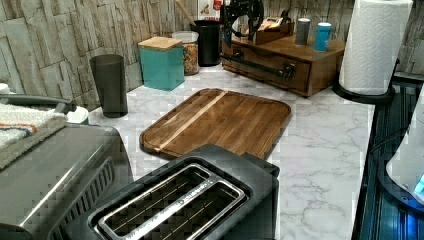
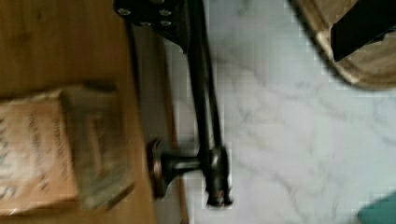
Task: Open the drawer.
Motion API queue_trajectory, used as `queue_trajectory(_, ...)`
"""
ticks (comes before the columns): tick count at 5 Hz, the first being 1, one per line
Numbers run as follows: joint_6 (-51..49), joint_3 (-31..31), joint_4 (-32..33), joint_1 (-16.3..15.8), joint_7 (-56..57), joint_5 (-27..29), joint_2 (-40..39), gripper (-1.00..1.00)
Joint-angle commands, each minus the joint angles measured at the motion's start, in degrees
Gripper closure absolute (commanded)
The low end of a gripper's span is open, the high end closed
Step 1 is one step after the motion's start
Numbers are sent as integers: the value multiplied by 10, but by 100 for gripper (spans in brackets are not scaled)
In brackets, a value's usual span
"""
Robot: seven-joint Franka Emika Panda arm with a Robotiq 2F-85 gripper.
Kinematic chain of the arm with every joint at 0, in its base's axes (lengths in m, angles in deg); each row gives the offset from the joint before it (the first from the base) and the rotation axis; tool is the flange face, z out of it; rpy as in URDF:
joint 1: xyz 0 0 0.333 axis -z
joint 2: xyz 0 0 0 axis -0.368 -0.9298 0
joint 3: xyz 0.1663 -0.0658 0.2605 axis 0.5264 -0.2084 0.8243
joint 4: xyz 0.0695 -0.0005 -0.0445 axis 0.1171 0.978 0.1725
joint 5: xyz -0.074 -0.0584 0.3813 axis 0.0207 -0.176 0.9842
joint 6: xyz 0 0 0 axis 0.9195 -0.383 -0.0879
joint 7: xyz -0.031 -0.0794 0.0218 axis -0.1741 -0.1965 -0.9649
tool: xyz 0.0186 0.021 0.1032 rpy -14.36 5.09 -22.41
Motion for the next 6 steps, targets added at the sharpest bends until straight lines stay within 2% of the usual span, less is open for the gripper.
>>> queue_trajectory(1,-3,0,-11,-51,-47,-80,-13,-100)
queue_trajectory(2,-33,-20,-31,-54,-56,-131,-27,-100)
queue_trajectory(3,-17,-28,-30,-35,-18,-123,-35,-100)
queue_trajectory(6,49,-61,15,-31,-89,-122,-35,-100)
